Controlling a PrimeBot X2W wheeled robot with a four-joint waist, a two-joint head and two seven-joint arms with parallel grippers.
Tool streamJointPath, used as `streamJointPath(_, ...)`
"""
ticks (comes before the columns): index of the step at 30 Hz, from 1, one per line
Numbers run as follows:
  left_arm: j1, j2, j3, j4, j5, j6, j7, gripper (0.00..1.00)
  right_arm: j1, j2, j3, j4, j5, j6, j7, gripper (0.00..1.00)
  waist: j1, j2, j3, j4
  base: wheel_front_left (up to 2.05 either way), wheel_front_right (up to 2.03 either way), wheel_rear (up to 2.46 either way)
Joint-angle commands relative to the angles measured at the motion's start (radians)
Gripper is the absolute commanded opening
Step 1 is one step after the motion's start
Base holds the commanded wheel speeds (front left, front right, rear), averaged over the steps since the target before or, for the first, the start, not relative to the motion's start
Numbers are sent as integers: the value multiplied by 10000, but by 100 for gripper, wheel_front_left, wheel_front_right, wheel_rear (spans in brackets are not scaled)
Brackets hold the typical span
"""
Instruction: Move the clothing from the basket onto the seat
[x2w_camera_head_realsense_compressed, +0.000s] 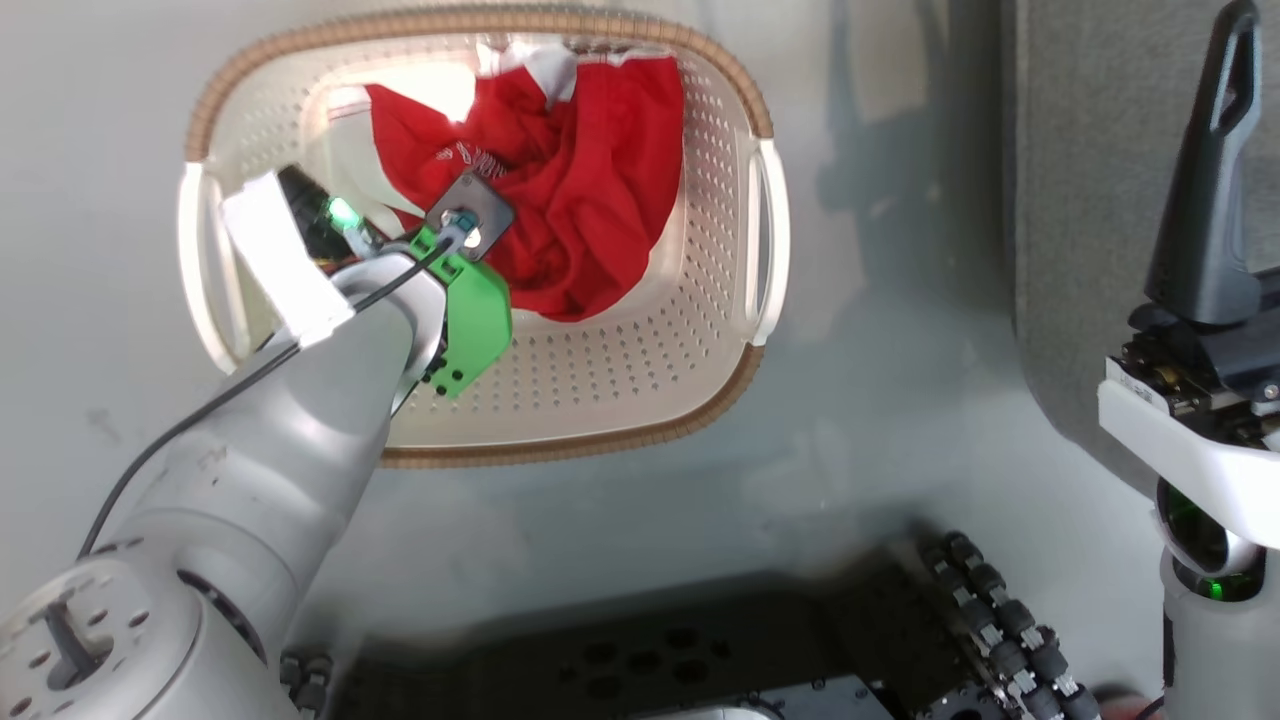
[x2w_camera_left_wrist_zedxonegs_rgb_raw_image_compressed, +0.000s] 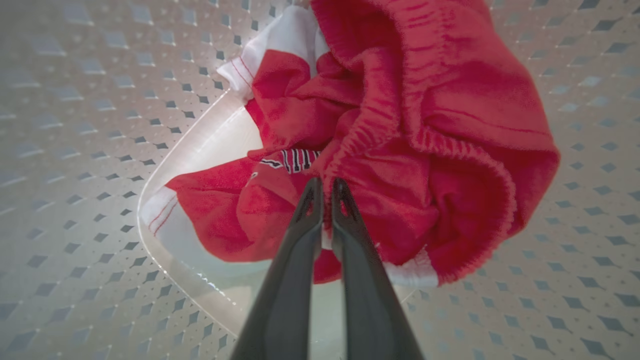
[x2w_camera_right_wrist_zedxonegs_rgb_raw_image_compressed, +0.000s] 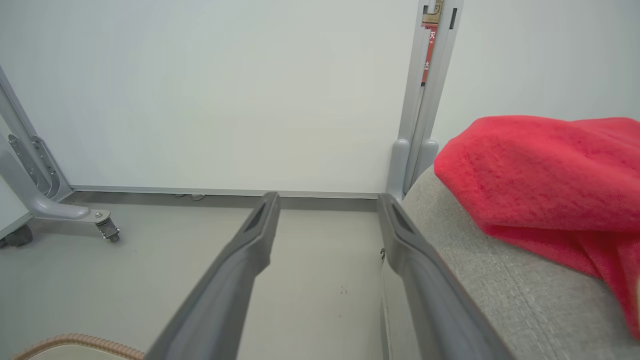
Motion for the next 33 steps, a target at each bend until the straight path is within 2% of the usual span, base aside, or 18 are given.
streamJointPath(1, 267, 106, 72, 17, -152, 64, -179, 0, -62, -8, 27, 126, 61, -14, -24, 100, 0, 0, -913, 182, 0, 0, 0)
streamJointPath(9, 1426, 297, 578, -593, -539, 296, -665, 0, 317, -13, 168, 799, 64, -14, -24, 100, 0, 0, -2979, 404, 0, 0, 0)
streamJointPath(15, 2698, 929, 1603, -2852, -339, 990, -654, 0, 850, -16, 202, 1204, 252, -13, -24, 100, 0, 0, -4642, 573, 0, 0, 0)
streamJointPath(21, 3908, 1358, 2671, -4822, 226, 1591, -657, 0, 1316, -16, 228, 1481, 308, -14, -24, 100, 0, 0, -5817, 672, 0, 0, 0)
streamJointPath(25, 4628, 1482, 3312, -5798, 633, 1803, -658, 0, 1574, -14, 231, 1649, 313, -14, -24, 100, 0, 0, -6535, 752, 0, 0, 0)
streamJointPath(33, 6035, 1603, 4442, -7442, 1264, 1944, -658, 0, 2296, -16, 348, 2045, 514, -14, -24, 100, 0, 0, -8017, 852, 0, 0, 0)
